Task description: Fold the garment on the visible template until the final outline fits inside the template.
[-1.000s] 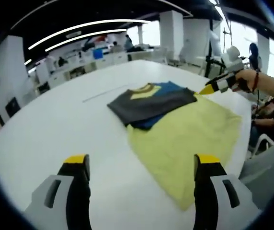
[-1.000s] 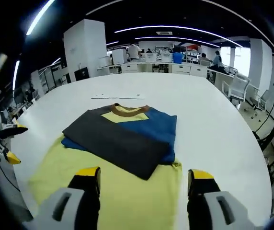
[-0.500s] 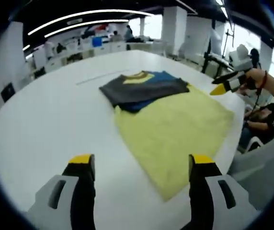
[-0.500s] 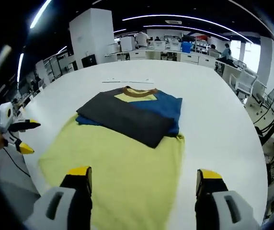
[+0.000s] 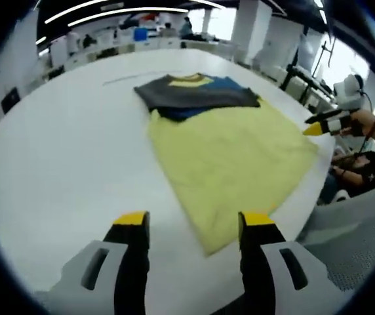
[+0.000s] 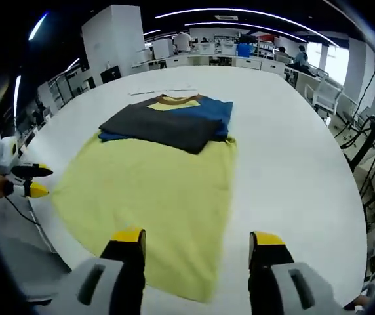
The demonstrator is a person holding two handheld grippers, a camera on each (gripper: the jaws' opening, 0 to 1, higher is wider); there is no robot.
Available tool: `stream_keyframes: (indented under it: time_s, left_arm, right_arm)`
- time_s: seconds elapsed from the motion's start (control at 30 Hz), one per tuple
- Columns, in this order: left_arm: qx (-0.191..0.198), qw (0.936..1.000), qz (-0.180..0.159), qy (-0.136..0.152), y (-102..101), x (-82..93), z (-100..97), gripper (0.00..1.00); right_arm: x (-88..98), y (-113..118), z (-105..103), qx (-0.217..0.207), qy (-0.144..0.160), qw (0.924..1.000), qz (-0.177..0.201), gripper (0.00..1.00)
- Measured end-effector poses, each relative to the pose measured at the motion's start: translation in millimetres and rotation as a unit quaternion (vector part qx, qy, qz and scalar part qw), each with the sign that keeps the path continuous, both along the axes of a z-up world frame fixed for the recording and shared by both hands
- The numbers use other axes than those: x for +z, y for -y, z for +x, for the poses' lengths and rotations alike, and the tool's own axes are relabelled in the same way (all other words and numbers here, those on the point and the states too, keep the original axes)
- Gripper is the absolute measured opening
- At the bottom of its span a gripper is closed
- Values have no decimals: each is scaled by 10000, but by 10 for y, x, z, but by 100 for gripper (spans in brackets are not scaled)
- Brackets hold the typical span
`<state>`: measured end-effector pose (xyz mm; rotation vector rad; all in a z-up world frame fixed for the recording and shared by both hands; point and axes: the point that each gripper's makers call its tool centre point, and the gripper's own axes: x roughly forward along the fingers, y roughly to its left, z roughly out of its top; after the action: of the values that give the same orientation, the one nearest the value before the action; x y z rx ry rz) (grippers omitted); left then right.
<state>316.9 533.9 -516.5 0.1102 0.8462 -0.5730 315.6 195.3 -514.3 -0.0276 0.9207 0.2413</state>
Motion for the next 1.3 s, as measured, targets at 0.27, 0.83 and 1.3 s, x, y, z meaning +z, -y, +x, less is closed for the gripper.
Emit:
stream_keyframes:
  time_s: [0.27,0.83,1.3]
  left_arm:
    - [-6,9999,35,-128,51,-75,-84,36]
    - [-23,9991,75,-424,52,-176,-169,18]
    - [212,9966,81,-792,12,-225,-231,3]
  right_arm:
    - [-91,110,-265,22,-312,9992,-239,39]
    - [-209,177,-449,-165,-695,9972,-241,16]
    - [-212,93,-473,-243,-761,9968,75,0]
